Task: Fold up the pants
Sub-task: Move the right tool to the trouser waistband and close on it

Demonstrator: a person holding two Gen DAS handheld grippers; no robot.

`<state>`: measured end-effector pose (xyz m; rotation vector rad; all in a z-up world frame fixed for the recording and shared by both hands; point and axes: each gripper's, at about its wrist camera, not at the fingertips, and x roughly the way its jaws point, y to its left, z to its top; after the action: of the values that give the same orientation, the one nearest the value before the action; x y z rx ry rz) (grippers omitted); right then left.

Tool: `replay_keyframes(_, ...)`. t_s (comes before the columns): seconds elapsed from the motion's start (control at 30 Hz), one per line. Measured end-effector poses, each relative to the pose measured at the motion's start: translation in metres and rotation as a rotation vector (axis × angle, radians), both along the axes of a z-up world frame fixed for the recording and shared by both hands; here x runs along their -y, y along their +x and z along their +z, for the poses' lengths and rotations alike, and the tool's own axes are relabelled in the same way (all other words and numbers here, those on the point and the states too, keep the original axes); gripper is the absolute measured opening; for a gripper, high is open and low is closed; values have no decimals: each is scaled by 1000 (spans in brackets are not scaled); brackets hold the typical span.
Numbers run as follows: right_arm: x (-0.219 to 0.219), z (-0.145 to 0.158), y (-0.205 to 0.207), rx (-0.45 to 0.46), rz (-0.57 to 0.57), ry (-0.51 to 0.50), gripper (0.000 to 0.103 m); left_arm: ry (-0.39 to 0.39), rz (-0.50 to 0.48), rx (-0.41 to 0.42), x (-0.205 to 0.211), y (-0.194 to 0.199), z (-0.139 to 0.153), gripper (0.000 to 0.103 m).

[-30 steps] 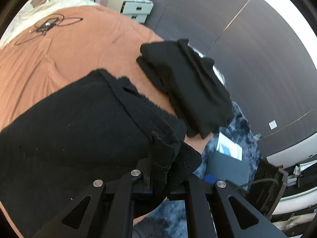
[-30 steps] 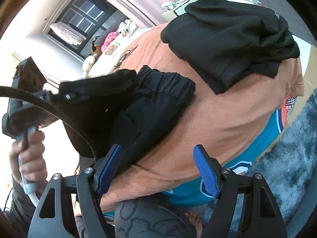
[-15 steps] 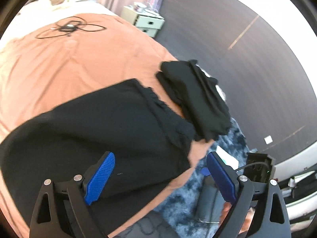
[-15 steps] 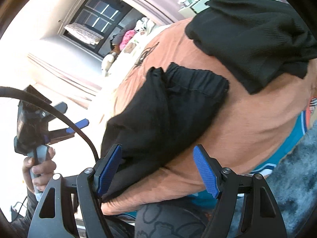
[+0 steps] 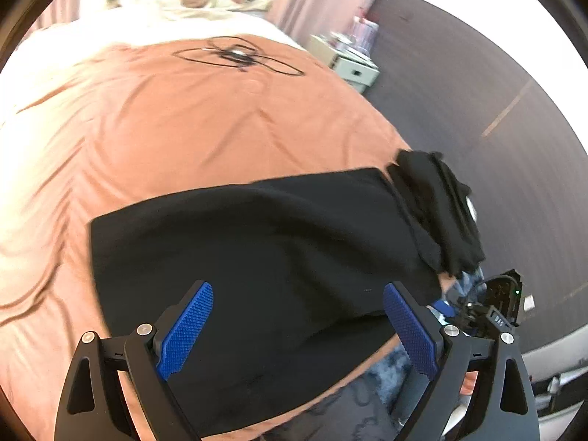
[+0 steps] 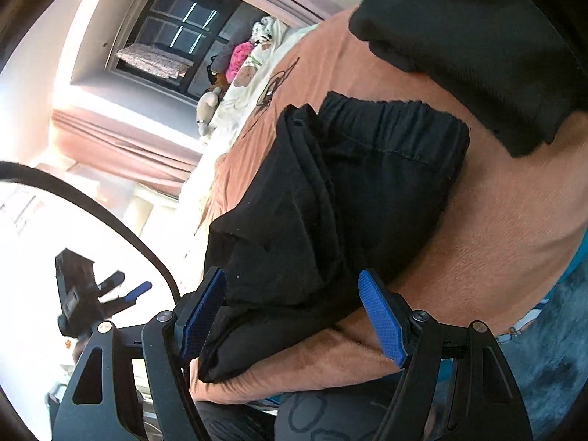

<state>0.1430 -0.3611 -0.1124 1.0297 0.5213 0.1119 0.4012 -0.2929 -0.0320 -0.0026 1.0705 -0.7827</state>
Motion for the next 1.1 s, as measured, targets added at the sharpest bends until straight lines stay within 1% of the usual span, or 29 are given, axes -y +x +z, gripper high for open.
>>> replay_keyframes(0.17, 6, -7, -3, -40, -12, 57, 74, 16, 89, 12, -49, 14, -4, 95)
replay_keyframes(0.27, 6, -12, -7, -52, 12, 97, 74, 20, 138, 1, -72, 19, -12, 95)
replay_keyframes(0.43, 8, -12, 3, -22, 53, 143, 74, 26, 223, -42, -104, 26, -36, 95)
replay_keyframes(0.5, 14, -13, 8, -15, 55, 145, 74, 35, 248, -62, -113, 26, -46, 95)
replay_keyframes(0.63, 22, -10, 14, -15, 26, 110, 74, 38, 290, -105, -126, 26, -66, 93)
replay_keyframes(0.67, 24, -10, 16, -20, 15, 97, 70, 38, 303, -116, -129, 26, -71, 93)
replay_keyframes(0.7, 27, -10, 18, -26, 5, 89, 64, 38, 317, -125, -131, 25, -76, 91)
replay_keyframes(0.73, 31, -11, 21, -38, -5, 81, 60, 37, 328, -135, -133, 24, -81, 88)
replay_keyframes(0.8, 40, -11, 24, -54, -20, 58, 45, 27, 341, -160, -135, 22, -88, 84)
replay_keyframes(0.83, 43, -9, 26, -57, -26, 40, 40, 21, 348, -171, -135, 21, -92, 81)
replay_keyframes(0.9, 44, -4, 29, -68, -37, 1, 18, 25, 364, -187, -135, 18, -101, 78)
replay_keyframes(0.93, 49, -1, 31, -79, -46, -24, 14, 33, 373, -197, -134, 16, -106, 74)
replay_keyframes(1.0, 54, 5, 32, -83, -60, -60, 10, 35, 389, -217, -136, 13, -116, 70)
replay_keyframes(1.1, 56, 24, 30, -59, -89, -132, 8, 45, 404, -257, -136, 7, -130, 70)
